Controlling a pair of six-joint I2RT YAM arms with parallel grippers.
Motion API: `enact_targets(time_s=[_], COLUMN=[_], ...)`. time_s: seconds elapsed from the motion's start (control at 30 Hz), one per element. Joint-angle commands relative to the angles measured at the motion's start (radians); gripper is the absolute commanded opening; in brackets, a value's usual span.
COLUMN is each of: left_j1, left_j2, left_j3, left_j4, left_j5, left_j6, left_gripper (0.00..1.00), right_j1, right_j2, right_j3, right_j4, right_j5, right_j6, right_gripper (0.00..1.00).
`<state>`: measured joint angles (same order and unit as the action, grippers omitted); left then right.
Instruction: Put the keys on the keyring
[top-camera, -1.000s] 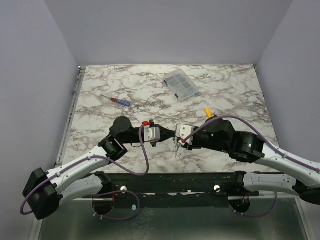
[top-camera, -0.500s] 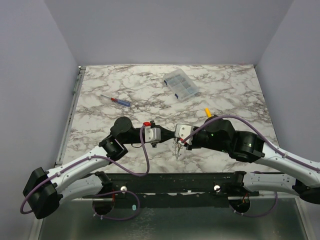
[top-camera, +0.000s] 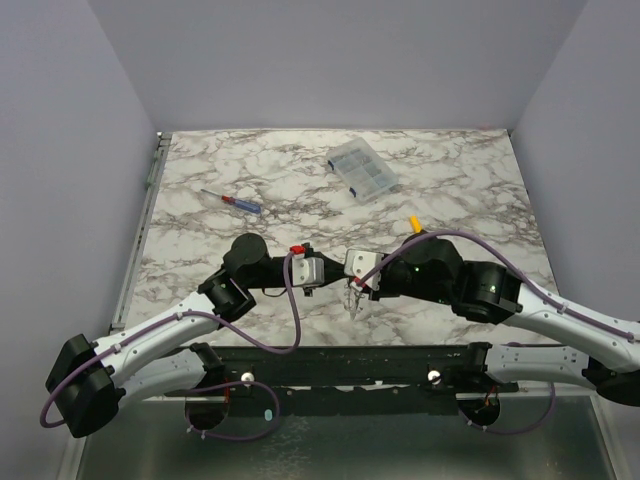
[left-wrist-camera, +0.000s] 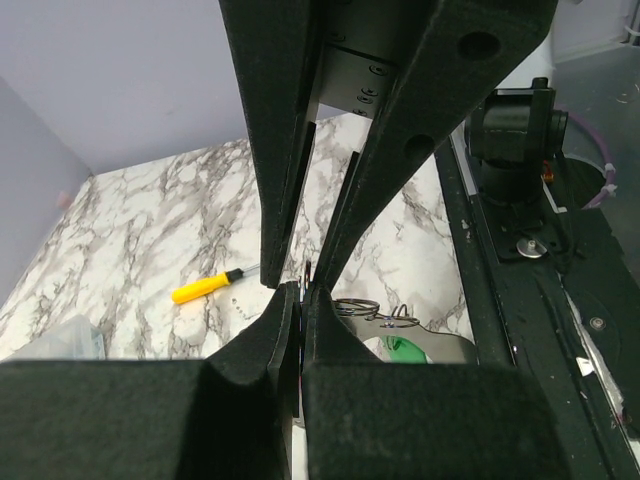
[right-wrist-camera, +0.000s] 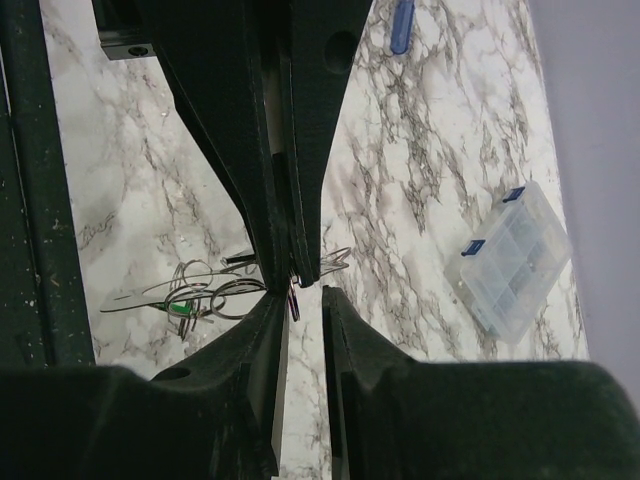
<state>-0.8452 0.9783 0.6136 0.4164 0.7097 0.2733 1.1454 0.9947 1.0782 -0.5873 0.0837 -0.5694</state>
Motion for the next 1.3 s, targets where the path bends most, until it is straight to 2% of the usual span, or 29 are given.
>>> enact_targets(time_s=[0.0, 0.17, 0.23, 0.3, 0.33, 0.6, 0.73, 0.83, 0.93, 1.0, 1.13, 1.27], left_j1=[-0.018, -0.02, -0.022, -0.022, -0.022, -0.024, -0.023, -0.023, -0.023, -0.022, -0.02, -0.021], left_j2=[-0.007, -0.009, -0.01, -0.011, -0.013, -0.03, -0.047, -0.059, -0.078, -0.09, -0.101, -0.109], left_j3=[0.037, 0.036, 0.036, 0.037, 0.035, 0.028, 0.02, 0.016, 0.012, 0.008, 0.004, 0.002], left_j4=[0.022, 0.021, 0.019, 0.019, 0.019, 0.016, 0.017, 0.016, 0.016, 0.016, 0.016, 0.017], left_j5=[0.031, 0.031, 0.033, 0.032, 0.033, 0.009, -0.011, -0.039, -0.067, -0.088, -0.124, -0.156], left_j6=[0.012, 0.015, 0.016, 0.017, 0.017, 0.035, 0.042, 0.047, 0.048, 0.052, 0.065, 0.077], left_gripper=[0.0, 0.0, 0.0, 0.0, 0.0, 0.02, 0.36, 0.56, 0.69, 0.7, 0.55, 0.44], right_j1=[0.004, 0.004, 0.004, 0.004, 0.004, 0.004, 0.004, 0.004, 0.004, 0.004, 0.004, 0.004], right_j2=[0.008, 0.02, 0.022, 0.026, 0.029, -0.013, -0.063, -0.096, -0.123, -0.141, -0.167, -0.184], right_j3=[-0.003, -0.004, -0.002, -0.004, -0.005, -0.043, -0.077, -0.1, -0.118, -0.127, -0.143, -0.15], right_j4=[0.017, 0.013, 0.011, 0.009, 0.009, 0.098, 0.167, 0.205, 0.23, 0.239, 0.255, 0.26], right_j5=[0.021, 0.023, 0.018, 0.011, 0.011, 0.04, 0.05, 0.06, 0.065, 0.066, 0.06, 0.041], right_j6=[-0.006, -0.006, -0.004, -0.001, 0.0, -0.003, -0.002, -0.001, 0.002, 0.005, 0.013, 0.021], right_gripper=[0.25, 0.23, 0.15, 0.03, 0.01, 0.01, 0.01, 0.01, 0.01, 0.01, 0.01, 0.01])
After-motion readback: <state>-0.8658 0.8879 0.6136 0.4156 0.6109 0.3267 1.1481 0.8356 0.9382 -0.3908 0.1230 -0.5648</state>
